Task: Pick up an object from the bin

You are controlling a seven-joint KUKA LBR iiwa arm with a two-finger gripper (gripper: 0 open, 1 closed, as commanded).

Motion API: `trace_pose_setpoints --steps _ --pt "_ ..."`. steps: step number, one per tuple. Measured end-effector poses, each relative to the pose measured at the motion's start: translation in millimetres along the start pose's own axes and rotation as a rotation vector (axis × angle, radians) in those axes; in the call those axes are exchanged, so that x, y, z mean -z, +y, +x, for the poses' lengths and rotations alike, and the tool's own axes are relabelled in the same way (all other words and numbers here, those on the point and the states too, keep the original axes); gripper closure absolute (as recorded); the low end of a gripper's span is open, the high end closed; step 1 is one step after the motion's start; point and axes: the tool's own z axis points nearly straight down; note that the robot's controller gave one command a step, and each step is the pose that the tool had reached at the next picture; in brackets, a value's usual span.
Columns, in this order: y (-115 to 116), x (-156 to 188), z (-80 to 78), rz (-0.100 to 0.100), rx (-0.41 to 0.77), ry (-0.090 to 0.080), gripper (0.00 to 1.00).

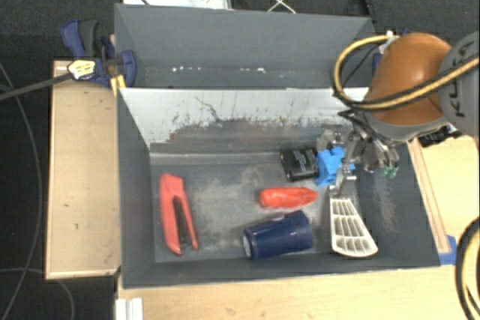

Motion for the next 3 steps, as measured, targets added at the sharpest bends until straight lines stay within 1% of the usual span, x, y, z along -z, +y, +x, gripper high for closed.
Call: trace_pose_setpoints --steps 1,2,3 --pt "0.0 -0.2 0.1 0.0 0.0 0.0 0.0" --pt "0.8 -69.4 18.2 -0.001 -0.094 -0.008 0.0" --pt "7.8 -75.9 5.5 0.001 -0.081 -0.022 0.0"
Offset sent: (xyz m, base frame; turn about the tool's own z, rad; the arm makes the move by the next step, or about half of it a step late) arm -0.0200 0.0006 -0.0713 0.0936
